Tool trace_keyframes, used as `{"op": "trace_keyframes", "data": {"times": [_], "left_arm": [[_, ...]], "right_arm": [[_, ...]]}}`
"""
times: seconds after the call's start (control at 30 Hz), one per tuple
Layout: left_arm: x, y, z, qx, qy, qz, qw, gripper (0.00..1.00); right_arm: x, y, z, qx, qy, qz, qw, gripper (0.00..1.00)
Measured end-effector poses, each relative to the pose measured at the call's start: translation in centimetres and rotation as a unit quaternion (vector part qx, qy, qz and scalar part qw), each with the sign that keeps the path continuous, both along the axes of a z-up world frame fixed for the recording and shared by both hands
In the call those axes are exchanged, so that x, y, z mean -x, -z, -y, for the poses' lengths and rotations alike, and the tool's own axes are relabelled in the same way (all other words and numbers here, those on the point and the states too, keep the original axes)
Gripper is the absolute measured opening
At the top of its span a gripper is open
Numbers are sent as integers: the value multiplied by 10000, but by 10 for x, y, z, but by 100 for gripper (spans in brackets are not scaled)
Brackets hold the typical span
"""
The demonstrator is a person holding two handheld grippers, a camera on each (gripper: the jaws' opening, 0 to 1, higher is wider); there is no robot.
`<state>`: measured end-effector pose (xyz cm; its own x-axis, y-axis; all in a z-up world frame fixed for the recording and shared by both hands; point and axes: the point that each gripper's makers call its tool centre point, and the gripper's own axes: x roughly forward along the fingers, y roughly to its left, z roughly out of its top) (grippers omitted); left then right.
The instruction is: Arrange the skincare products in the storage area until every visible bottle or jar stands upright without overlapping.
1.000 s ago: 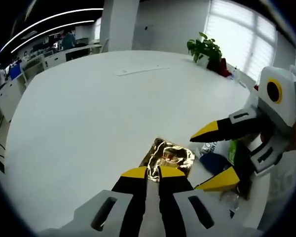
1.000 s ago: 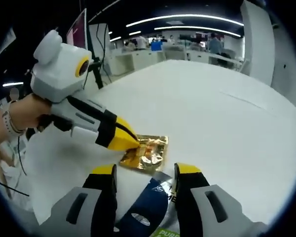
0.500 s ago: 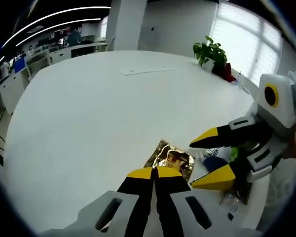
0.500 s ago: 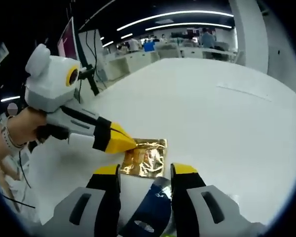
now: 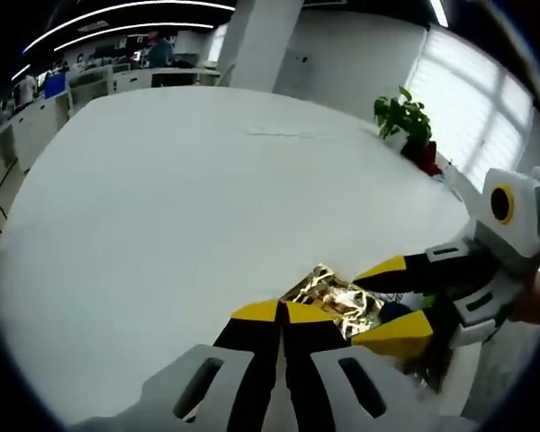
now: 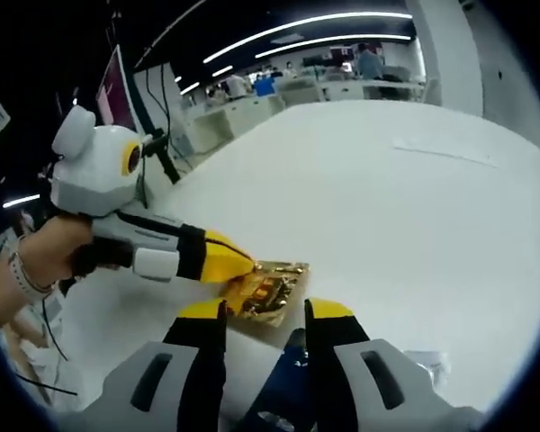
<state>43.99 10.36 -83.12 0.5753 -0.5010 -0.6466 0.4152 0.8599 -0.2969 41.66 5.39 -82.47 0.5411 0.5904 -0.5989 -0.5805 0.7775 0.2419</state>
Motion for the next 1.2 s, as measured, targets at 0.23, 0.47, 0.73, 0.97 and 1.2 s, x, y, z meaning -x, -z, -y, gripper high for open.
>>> {"op": "trace_keyframes", "data": {"times": [0.23,0.47,0.73,0.97,1.2], "left_arm": [[-2,1,0,-9,-12,21,10000,0],[-3,1,0,-61,2,99,9999,0],[-3,1,-1,-60,19,119,9999,0],[-6,2,-3,-79,21,196,9998,0],[-5,2,-3,-111,48,201,9997,0]], "right_arm": [[-3,-6,-7,-229,24,-33,9997,32],[-6,-13,-12,-517,200,-88,9984,27],[-5,-17,-21,-575,142,-48,9982,17],[-5,-14,-18,-399,83,7,9992,10],[-5,-12,-16,-285,61,-11,9996,1]]}}
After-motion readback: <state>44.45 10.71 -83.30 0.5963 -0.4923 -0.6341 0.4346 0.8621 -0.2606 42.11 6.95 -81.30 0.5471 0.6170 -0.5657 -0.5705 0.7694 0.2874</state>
